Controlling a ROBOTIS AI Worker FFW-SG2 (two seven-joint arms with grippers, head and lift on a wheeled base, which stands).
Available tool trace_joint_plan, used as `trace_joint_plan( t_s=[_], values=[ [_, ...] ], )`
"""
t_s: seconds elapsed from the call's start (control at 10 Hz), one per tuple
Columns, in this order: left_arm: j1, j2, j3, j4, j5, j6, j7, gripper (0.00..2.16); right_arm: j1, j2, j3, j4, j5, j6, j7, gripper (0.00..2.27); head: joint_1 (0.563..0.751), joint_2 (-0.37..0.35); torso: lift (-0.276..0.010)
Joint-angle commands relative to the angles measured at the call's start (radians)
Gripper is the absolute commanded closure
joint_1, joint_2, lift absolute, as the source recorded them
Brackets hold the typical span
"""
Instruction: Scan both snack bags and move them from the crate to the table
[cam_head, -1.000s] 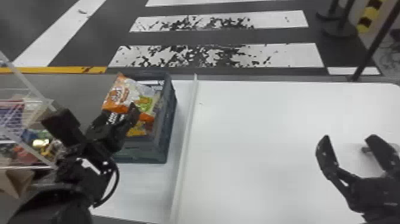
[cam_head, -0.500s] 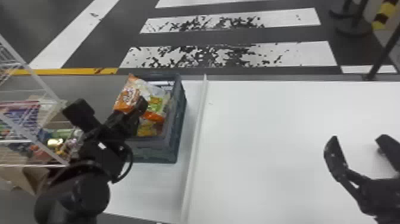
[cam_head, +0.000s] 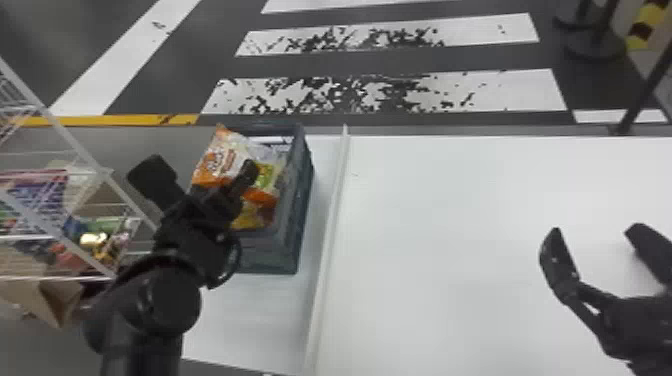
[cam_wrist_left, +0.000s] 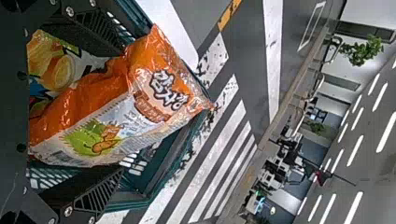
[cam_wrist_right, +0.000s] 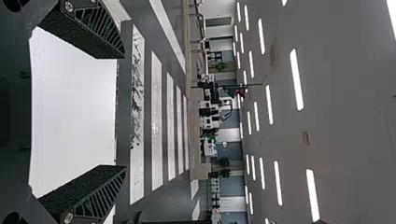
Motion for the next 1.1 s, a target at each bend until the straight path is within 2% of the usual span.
trace_joint_plan(
  t_s=[0.0,0.2,0.3,0.8,0.9,1.0],
  values=[
    [-0.031,-0.008,-0.005,0.006,0.002,0.042,0.038,0.14,0.005,-0.003,0.001,-0.008,0.000,0.004,0.000,0.09,0.695,0.193,-0.088],
    [-0.049,-0.016,-0.013,0.015,0.006,0.082,0.105,0.14,0.011,-0.003,0.001,-0.012,0.002,0.004,0.000,0.09,0.695,0.192,-0.088],
    [-0.061,-0.019,-0.013,0.029,0.008,0.100,0.119,0.14,0.012,-0.003,0.001,-0.013,0.005,0.004,0.000,0.09,0.695,0.192,-0.088],
    [-0.176,-0.016,-0.011,0.184,0.002,0.091,0.136,0.17,0.017,-0.002,0.006,-0.018,0.019,0.010,0.002,0.09,0.695,0.193,-0.088],
    [-0.190,-0.016,-0.010,0.198,0.002,0.091,0.128,0.49,0.017,-0.002,0.006,-0.018,0.019,0.010,0.003,0.09,0.695,0.193,-0.088],
    [-0.190,-0.016,-0.010,0.196,-0.002,0.097,0.121,1.09,0.017,-0.002,0.006,-0.018,0.019,0.010,0.005,0.09,0.695,0.192,-0.088]
  ],
)
